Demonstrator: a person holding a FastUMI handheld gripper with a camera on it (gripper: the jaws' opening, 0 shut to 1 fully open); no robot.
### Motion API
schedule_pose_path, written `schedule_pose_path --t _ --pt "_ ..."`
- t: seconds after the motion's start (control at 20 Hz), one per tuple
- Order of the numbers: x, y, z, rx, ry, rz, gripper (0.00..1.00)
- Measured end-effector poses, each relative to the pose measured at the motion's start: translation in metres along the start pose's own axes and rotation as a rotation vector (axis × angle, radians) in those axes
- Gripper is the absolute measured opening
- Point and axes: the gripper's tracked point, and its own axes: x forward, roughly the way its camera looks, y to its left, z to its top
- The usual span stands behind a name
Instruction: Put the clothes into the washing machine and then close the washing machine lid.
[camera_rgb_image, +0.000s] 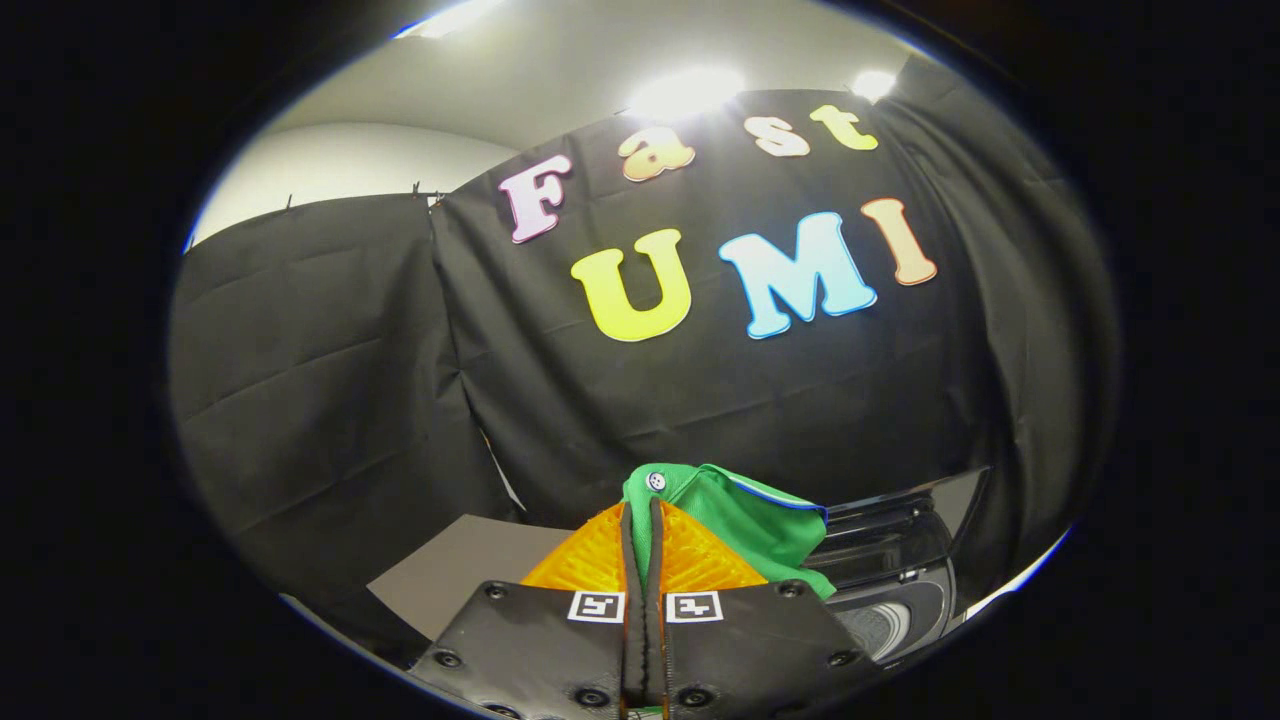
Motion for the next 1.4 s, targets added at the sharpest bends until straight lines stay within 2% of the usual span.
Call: schedule_pose_path --t 0.6,1.4 --pt "-0.019 -0.074 -0.006 0.017 0.007 -0.056 0.01" --pt "-0.012 -0.143 -0.093 -0.005 0.13 -0.131 0.01"
